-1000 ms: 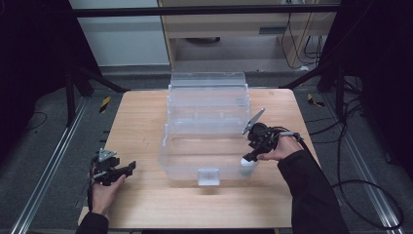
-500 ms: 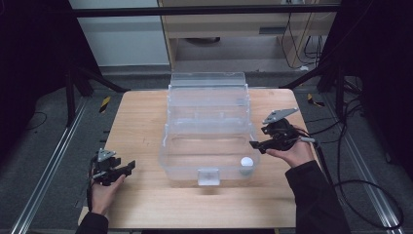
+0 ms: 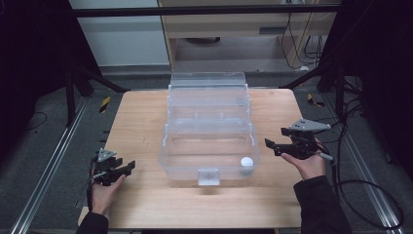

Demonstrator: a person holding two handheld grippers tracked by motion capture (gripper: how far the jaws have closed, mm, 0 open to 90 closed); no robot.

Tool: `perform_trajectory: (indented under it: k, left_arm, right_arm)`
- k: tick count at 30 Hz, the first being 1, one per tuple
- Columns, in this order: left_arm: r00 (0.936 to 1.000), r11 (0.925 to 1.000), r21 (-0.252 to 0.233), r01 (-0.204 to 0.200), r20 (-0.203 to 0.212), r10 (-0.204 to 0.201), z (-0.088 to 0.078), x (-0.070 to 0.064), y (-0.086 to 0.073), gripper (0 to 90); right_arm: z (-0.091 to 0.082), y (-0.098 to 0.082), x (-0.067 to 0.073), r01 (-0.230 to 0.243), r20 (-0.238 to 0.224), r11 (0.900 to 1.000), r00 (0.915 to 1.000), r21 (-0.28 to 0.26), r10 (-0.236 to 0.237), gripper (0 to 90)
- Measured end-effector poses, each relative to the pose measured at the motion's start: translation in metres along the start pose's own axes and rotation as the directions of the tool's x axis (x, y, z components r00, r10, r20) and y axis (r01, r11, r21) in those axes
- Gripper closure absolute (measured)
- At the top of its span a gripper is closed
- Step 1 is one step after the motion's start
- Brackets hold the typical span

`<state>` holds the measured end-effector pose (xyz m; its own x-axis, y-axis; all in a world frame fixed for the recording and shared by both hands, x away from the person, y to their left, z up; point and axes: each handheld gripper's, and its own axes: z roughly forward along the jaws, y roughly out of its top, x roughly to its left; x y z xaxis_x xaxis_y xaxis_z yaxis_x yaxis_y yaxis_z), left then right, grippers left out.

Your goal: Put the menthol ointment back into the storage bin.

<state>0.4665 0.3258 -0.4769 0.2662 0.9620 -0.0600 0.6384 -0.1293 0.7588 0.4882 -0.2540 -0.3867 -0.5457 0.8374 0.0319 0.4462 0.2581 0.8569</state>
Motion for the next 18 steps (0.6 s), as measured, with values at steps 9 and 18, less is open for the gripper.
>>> perform_trajectory:
  k: [9, 18]
  left_arm:
    - [0.9997, 1.0, -0.004, -0.002, -0.025, 0.002, 0.002, 0.001, -0.002, 31.5]
    - [0.9994, 1.0, 0.003, -0.004, -0.035, 0.004, 0.007, 0.002, -0.005, 25.2]
  right_arm:
    - [0.005, -0.035, -0.021, -0.055, 0.078, 0.999, 0.9954, 0.0, 0.054, 19.6]
    - [0.015, -0.065, -0.034, -0.075, 0.1, 0.995, 0.9927, 0.065, 0.068, 17.0]
